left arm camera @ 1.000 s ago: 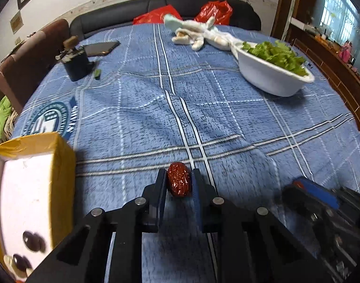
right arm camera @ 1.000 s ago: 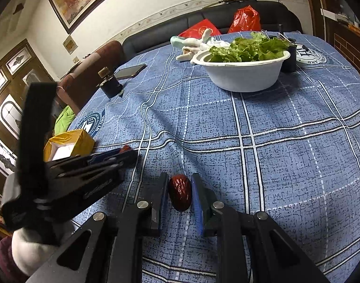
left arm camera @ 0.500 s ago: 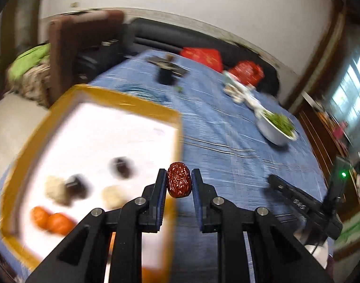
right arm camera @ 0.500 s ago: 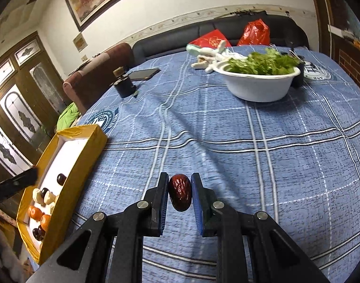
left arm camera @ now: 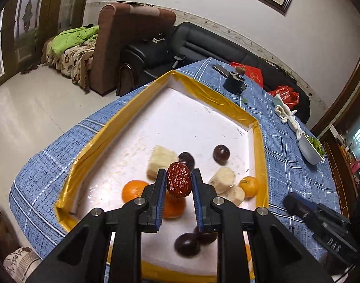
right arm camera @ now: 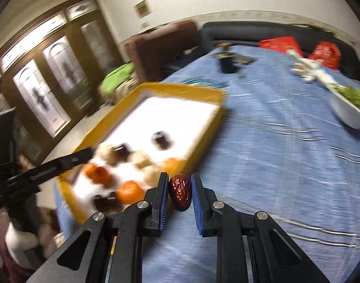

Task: Organize fruits
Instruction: 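Carry the date into the tray with the left tool while the right tool releases its date there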

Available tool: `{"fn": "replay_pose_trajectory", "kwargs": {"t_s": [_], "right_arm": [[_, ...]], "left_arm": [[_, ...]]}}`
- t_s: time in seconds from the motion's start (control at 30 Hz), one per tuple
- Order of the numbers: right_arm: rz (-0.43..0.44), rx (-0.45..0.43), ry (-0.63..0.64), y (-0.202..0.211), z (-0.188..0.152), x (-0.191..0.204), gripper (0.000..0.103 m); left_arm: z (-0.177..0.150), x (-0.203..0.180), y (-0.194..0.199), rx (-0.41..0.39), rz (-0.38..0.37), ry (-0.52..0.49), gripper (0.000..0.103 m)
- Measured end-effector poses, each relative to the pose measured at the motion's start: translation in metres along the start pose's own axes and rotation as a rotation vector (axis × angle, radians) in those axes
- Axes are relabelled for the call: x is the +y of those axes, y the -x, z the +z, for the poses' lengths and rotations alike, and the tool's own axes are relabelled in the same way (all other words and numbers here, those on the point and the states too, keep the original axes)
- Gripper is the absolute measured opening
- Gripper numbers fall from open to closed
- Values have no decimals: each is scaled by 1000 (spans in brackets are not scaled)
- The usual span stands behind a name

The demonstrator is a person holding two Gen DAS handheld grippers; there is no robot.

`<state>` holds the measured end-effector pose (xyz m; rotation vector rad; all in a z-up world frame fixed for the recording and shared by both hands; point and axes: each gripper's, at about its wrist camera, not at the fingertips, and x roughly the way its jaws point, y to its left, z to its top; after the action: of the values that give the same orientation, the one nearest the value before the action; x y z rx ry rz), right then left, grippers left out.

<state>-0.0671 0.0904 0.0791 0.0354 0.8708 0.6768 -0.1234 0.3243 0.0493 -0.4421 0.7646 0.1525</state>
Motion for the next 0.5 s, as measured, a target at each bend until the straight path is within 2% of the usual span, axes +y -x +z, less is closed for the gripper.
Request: {"fn": "replay_pose_trajectory", "kwargs": {"t_s": [0.1, 0.27, 0.3, 0.33, 0.4, 0.5], "right_arm": [[40, 45, 35, -20, 1, 28, 22], [39, 84, 71, -45, 0, 52, 23], [38, 88, 75, -48, -1, 55, 23], [40, 92, 80, -50, 0, 58, 23], [38, 88, 90, -55, 0, 62, 23], [45, 87, 85, -57, 1, 64, 23]], "left_arm": [[-3, 5, 0, 6, -12, 17, 20], [-6, 13, 0, 20, -38, 39, 21], [-6, 14, 1, 20, -40, 44, 29], [-5, 17, 3, 18, -42, 53, 48], [-4, 23, 9, -6, -45, 80, 64], [-2, 27, 16, -22, -46, 93, 64]]}}
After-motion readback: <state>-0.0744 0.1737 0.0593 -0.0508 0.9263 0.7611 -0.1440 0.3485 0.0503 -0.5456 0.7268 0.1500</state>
